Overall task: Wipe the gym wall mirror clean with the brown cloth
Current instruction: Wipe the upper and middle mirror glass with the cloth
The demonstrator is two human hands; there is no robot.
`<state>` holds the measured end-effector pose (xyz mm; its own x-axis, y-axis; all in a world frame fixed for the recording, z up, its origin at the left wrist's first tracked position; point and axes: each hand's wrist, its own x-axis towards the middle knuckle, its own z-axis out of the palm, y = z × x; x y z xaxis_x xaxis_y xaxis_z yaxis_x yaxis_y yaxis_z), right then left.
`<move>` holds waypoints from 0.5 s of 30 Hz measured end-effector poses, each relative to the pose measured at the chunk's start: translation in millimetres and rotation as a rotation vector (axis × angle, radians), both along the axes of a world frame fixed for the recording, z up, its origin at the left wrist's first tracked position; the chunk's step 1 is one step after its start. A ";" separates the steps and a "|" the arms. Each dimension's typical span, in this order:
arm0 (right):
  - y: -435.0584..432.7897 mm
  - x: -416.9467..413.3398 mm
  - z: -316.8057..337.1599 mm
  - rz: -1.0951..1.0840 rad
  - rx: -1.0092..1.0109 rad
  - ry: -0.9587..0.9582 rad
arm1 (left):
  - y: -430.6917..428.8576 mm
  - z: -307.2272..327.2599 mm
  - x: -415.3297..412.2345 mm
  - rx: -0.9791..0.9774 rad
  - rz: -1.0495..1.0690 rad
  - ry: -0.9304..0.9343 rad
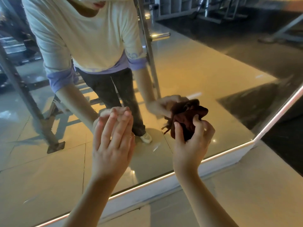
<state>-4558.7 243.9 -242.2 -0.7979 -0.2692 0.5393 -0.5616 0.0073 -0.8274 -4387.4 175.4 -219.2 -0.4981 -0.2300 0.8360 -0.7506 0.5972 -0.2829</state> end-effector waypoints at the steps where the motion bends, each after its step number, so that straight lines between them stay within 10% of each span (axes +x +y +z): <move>1: -1.2 -0.2 0.8 0.009 -0.015 -0.010 | 0.2 0.0 -0.2 0.004 0.002 0.000; 15: 3.6 -18.8 -22.7 0.021 -0.001 0.043 | 0.5 -4.8 -2.4 -0.013 0.006 0.011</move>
